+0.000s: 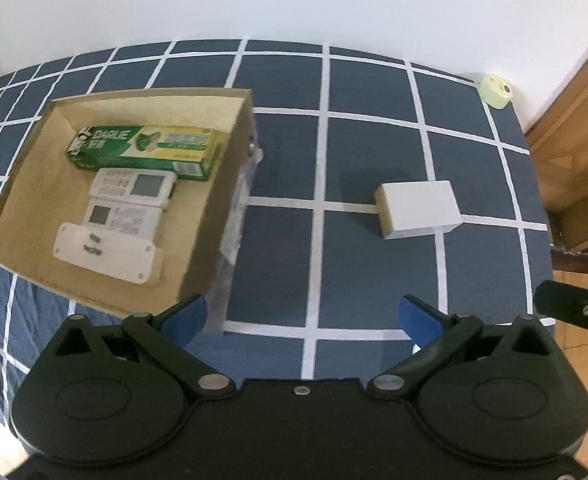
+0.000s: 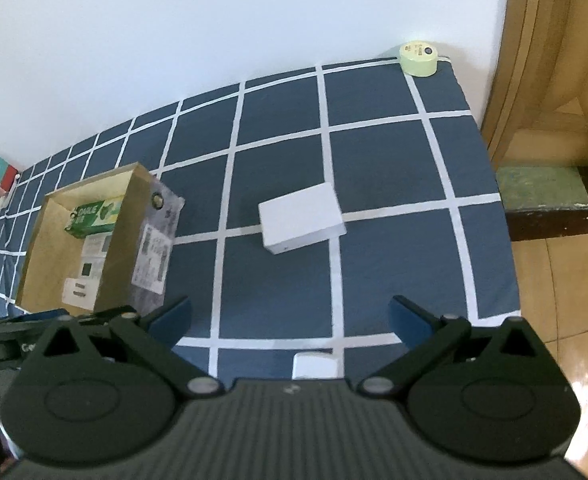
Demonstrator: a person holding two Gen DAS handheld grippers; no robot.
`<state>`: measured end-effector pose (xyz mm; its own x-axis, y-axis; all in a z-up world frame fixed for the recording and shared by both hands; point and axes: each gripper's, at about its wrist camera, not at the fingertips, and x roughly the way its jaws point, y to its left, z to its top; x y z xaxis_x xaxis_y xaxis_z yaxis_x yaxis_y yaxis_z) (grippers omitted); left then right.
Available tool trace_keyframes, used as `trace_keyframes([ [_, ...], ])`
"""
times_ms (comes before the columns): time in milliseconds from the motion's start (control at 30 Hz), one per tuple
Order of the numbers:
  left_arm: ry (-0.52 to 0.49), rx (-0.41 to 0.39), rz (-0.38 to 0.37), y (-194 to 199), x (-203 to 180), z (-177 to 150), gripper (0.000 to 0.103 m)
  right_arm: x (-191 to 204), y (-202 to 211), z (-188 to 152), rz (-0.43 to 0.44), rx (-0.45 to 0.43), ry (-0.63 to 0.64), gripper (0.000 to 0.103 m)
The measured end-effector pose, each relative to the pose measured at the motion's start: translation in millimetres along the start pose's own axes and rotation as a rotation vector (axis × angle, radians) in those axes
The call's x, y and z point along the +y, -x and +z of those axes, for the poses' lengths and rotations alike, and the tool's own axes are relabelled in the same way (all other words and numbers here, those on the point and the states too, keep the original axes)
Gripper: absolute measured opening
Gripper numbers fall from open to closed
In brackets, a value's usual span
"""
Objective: Organize objects
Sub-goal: 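Withdraw the left tool and move it toward the small white box, then grasp the small white box with the left gripper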
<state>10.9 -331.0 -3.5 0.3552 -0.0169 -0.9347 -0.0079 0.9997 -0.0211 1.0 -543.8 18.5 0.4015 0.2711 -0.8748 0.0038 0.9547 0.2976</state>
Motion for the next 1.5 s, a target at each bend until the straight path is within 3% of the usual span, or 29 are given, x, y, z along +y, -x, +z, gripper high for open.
trace_keyframes([
  [500, -0.003, 0.089, 0.006, -59, -31, 44, 0.103, -25, -52, 57, 0.031, 0.062, 0.002, 0.103],
  [800, -0.002, 0.161, -0.032, -111, -39, 67, 0.103, -27, -107, 88, 0.043, 0.128, 0.014, 0.103],
  [1133, 0.001, 0.243, -0.123, -165, -52, 79, 0.103, -34, -171, 108, 0.059, 0.214, 0.016, 0.102],
  [1500, 0.017, 0.27, -0.197, -192, -58, 84, 0.102, -39, -214, 111, 0.106, 0.293, 0.05, 0.083],
])
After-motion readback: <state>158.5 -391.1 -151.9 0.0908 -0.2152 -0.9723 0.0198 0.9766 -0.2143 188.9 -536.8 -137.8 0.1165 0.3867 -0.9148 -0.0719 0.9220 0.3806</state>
